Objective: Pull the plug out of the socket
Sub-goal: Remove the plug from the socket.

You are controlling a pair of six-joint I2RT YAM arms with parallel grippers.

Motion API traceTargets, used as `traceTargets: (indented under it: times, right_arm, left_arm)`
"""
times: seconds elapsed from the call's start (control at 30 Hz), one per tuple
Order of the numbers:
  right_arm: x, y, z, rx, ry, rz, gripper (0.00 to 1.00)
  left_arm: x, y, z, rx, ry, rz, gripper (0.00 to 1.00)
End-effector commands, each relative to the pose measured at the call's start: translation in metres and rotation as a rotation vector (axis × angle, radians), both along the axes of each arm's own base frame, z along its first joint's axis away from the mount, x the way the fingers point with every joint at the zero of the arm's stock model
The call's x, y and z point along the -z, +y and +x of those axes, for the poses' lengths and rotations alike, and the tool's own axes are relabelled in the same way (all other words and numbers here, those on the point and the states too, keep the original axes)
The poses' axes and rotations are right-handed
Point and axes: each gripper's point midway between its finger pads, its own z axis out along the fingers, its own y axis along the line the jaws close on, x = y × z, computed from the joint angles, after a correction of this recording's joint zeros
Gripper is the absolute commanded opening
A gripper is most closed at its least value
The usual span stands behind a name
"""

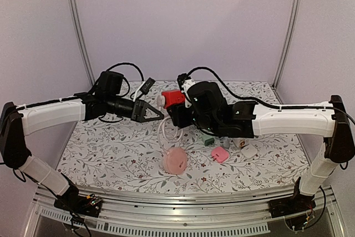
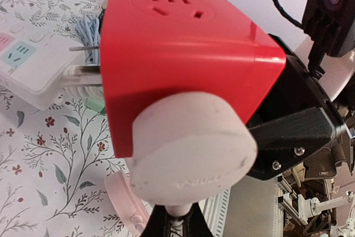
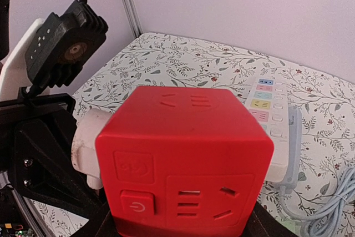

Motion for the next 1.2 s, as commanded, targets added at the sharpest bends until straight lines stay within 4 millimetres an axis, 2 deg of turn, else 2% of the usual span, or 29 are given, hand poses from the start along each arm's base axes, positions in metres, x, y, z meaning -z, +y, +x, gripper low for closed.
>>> traceTargets:
  times: [0.0, 0.1, 0.23, 0.63, 0.9, 1.17]
  right_arm:
    - [0.032, -0.048, 0.014, 0.094, -0.063, -0.312, 0.06]
    - [0.028, -0.044, 0.012, 0.081, -0.051, -0.273, 0.06]
    - [0.008, -0.033, 0.009, 0.065, -0.035, -0.155, 0.06]
    - [-0.071, -0.004, 0.001, 0.027, 0.034, 0.291, 0.06]
    - [-0.114, 0.010, -0.007, -0.033, 0.056, 0.467, 0.05]
    - [-0.133, 0.017, -0.015, -0.068, 0.040, 0.513, 0.05]
  left_arm:
    - [-0.025, 0.014, 0.011, -0.035, -0.068, -0.051, 0.00]
    - [-0.023, 0.014, 0.011, -0.035, -0.064, -0.049, 0.00]
    - [-0.020, 0.013, 0.013, -0.035, -0.056, -0.048, 0.00]
    - [-0.012, 0.011, 0.015, -0.038, -0.029, -0.042, 0.00]
    - [-0.010, 0.009, 0.015, -0.039, -0.024, -0.040, 0.00]
    - [-0.005, 0.004, 0.011, -0.023, -0.008, -0.035, 0.00]
